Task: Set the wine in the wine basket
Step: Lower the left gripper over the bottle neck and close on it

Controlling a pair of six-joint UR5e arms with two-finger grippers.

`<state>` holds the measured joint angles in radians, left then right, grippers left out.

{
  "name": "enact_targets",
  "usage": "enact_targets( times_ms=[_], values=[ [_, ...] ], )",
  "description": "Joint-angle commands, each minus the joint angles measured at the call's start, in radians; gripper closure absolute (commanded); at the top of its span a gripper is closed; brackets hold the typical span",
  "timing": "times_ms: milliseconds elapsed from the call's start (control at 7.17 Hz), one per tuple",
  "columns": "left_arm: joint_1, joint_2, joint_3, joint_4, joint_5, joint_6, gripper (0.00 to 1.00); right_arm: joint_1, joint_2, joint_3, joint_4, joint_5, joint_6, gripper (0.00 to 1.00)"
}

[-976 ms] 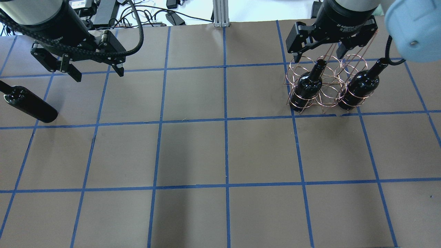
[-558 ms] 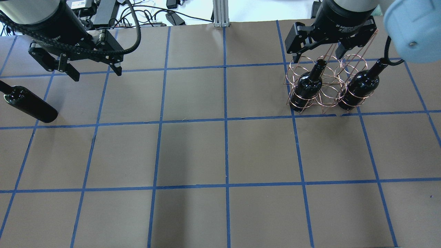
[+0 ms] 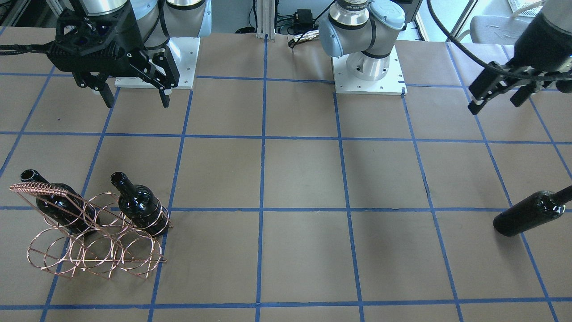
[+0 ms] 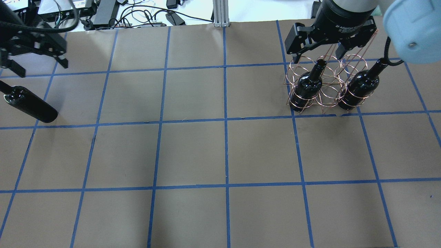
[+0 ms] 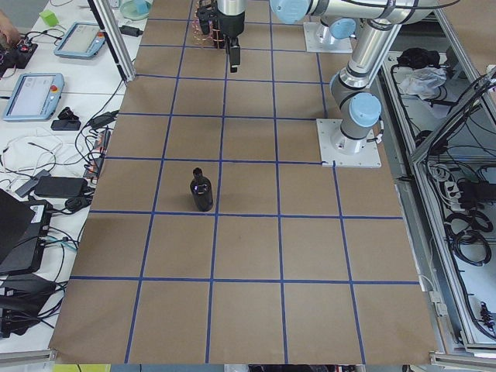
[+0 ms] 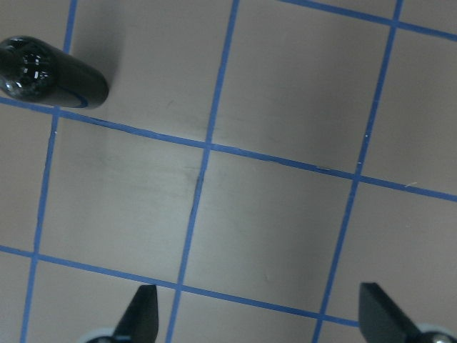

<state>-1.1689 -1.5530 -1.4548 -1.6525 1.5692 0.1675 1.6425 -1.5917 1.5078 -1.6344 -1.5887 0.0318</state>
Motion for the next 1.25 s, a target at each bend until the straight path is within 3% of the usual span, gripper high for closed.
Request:
enact_targets(
  times_ms=[0, 697, 836, 1115],
  values=[
    [0.147, -0.054, 0.002, 0.095, 0.005, 0.172, 0.00, 0.000, -0.002, 0.000, -0.001, -0.002, -0.001, 0.00],
    [0.270, -0.249, 0.048, 0.220, -0.007, 0.328, 0.00, 0.000, -0.002, 0.000, -0.001, -0.001, 0.000, 0.00],
    [0.281, -0.293, 0.050, 0.305, -0.005, 0.380, 0.01, 0.000, -0.002, 0.000, -0.001, -0.001, 0.000, 0.00],
    [0.284, -0.356, 0.051, 0.322, -0.015, 0.391, 0.02, 0.000, -0.001, 0.000, -0.001, -0.001, 0.000, 0.00]
  ],
)
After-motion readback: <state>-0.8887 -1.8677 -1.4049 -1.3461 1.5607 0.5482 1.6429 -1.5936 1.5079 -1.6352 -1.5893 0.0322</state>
